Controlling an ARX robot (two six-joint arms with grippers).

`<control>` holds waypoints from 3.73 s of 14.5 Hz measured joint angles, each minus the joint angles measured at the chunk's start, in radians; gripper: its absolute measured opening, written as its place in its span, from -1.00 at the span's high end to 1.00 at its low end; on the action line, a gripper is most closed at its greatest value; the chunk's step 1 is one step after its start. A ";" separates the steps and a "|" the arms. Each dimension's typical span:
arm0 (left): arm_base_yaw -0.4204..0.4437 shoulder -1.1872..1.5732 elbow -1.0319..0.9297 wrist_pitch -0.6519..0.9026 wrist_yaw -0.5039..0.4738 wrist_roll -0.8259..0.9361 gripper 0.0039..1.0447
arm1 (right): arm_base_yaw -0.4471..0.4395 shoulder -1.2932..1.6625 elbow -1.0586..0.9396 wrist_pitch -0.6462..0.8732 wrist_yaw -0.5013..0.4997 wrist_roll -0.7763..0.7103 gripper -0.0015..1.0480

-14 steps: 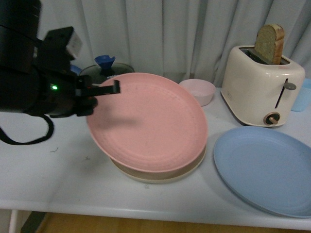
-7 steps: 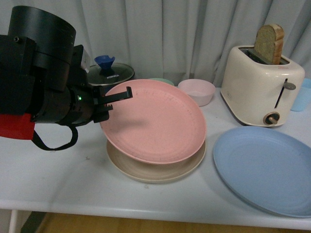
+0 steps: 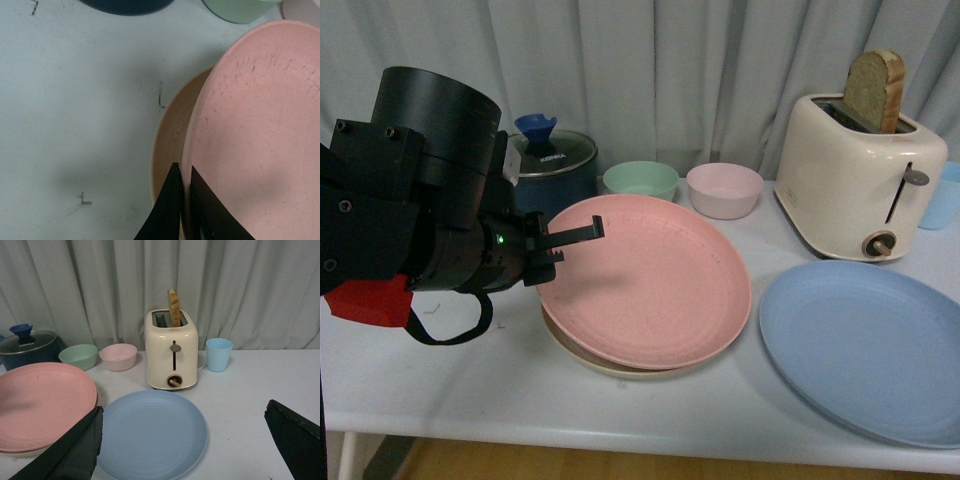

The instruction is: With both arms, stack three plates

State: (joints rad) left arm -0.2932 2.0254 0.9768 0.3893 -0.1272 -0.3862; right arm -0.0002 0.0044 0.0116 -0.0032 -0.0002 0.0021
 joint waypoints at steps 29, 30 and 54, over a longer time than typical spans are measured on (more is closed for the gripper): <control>0.293 -1.332 -0.965 0.274 0.126 0.372 0.97 | 0.000 0.000 0.000 0.000 0.000 0.000 -0.87; 0.293 -1.393 -0.965 0.228 0.126 0.372 0.97 | 0.000 0.000 0.000 0.000 0.000 0.000 -0.87; 0.293 -2.018 -0.965 -0.393 0.127 0.372 0.18 | 0.000 0.000 0.000 0.000 0.000 0.000 -0.87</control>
State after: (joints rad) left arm -0.0002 0.0074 0.0116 -0.0032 -0.0002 -0.0143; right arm -0.0002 0.0044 0.0116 -0.0036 0.0002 0.0021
